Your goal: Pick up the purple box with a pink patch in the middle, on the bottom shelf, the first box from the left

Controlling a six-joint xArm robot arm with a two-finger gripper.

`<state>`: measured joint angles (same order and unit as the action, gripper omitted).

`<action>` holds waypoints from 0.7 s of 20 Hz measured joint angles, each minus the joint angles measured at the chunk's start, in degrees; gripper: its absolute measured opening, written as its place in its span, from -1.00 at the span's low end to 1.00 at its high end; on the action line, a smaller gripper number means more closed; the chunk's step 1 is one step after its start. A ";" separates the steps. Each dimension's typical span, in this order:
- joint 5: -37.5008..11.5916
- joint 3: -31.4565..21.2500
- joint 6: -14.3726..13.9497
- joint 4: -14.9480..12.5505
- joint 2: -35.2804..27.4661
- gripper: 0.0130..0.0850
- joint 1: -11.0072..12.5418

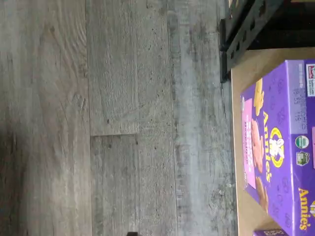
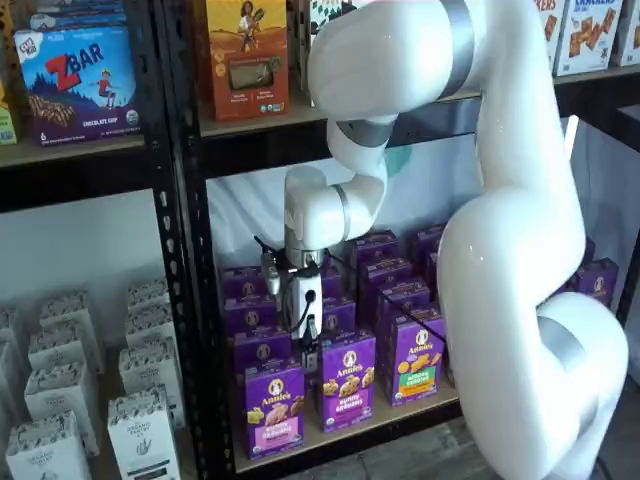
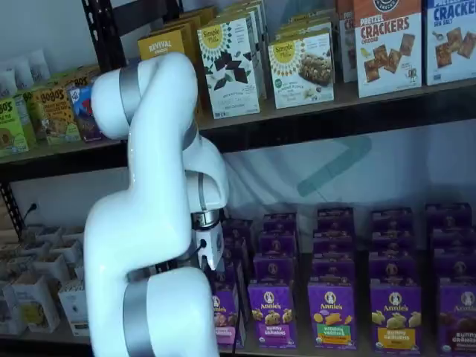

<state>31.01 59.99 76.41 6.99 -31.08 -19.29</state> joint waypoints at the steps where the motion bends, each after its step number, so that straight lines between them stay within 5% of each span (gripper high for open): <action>1: -0.39 -0.24 -0.71 -0.81 0.09 1.00 0.00; 4: -1.61 -1.43 -2.35 -2.82 0.72 1.00 0.07; 14: -4.08 -2.36 -2.86 -3.08 0.12 1.00 -0.30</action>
<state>26.93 57.64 73.55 3.91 -30.96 -19.59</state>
